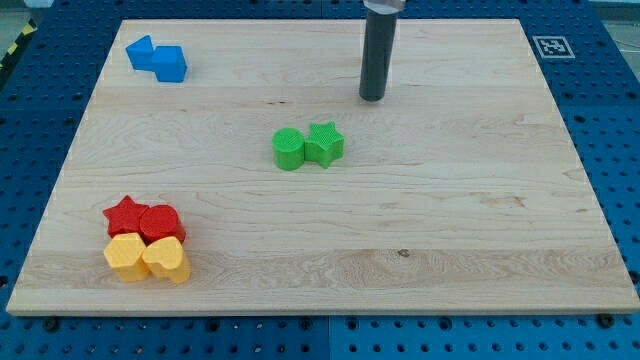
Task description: Move the blue blocks above the green star
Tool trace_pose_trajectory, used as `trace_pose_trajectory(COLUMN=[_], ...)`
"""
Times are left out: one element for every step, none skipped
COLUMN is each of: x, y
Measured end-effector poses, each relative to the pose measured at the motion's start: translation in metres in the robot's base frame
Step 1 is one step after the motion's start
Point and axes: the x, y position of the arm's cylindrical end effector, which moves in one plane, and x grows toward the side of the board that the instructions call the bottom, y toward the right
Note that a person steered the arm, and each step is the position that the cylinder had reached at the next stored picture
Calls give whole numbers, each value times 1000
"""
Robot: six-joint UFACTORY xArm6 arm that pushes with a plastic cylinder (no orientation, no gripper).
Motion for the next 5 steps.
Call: trace_pose_trajectory(x=[21, 52, 54, 40, -4], y=[-47, -107, -183, -266, -319])
